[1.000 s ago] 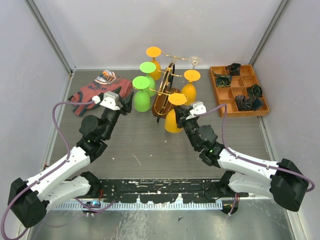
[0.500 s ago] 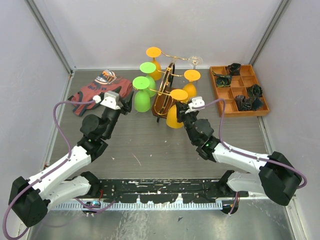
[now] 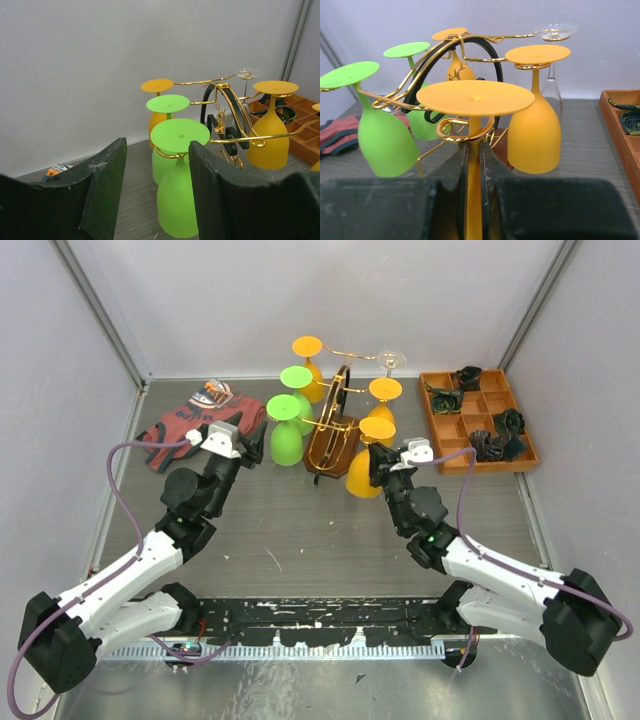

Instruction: Place the wine glass upside down on the wine glass rack

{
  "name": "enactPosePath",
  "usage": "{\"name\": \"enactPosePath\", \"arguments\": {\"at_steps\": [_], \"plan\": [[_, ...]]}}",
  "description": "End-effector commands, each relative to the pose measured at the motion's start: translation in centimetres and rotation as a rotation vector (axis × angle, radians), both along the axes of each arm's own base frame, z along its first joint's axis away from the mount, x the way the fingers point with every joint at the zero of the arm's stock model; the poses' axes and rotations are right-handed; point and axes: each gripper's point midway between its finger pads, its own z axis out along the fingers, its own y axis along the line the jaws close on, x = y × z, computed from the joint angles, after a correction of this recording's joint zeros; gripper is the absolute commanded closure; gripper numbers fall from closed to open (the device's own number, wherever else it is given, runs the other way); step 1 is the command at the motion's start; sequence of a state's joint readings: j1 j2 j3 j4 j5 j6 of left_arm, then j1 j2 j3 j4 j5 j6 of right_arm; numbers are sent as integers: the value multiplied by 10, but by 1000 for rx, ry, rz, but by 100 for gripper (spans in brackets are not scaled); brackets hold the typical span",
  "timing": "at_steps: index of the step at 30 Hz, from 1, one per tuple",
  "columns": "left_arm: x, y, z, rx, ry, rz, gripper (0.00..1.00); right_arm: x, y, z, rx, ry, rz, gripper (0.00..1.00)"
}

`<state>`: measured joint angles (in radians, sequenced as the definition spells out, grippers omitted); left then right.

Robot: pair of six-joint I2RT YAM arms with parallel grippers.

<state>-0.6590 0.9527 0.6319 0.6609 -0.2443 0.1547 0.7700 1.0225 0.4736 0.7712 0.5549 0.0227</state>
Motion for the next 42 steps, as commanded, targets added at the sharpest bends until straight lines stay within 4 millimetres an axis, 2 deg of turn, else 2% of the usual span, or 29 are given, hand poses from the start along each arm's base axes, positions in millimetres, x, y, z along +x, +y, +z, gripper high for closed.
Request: {"name": "enactPosePath", "arguments": {"at_steps": [1, 5, 11, 15, 17, 21, 25, 29, 34, 37, 38, 39, 42], "plan": [[-2, 0, 3, -32, -22, -10, 41, -12, -9, 19, 18, -49, 16, 99], [-1, -1, 4, -44, -18, -14, 40, -15, 6, 12, -58, -21, 102, 99], [-1, -2, 6, -41, -16, -21, 39, -7, 26, -6, -156, 54, 156, 98], [-2, -1, 7, -32, -15, -15, 36, -6, 23, -9, -147, 69, 142, 74], [-3, 0, 7, -29, -14, -15, 35, -8, 20, -10, -144, 74, 132, 66], [-3, 0, 7, -29, -10, -15, 33, -14, 11, -10, -148, 83, 120, 55], [-4, 0, 8, -27, 1, -22, 31, -21, 6, -9, -174, 115, 129, 49], [-7, 1, 12, -16, 13, -27, 30, -32, -2, -1, -188, 157, 131, 45], [-8, 8, 12, 6, 66, 3, 30, -43, -17, 17, -188, 245, 104, 34], [-8, 15, 17, -1, 103, 33, 30, -43, -26, 28, -197, 311, 51, 18], [-9, 17, 18, 3, 115, 43, 30, -44, -28, 31, -206, 330, 48, 4], [-10, 19, 20, 7, 123, 50, 30, -45, -29, 40, -200, 330, 47, 0], [-13, 25, 24, 17, 142, 64, 30, -50, -37, 64, -152, 326, 27, 0]]}}
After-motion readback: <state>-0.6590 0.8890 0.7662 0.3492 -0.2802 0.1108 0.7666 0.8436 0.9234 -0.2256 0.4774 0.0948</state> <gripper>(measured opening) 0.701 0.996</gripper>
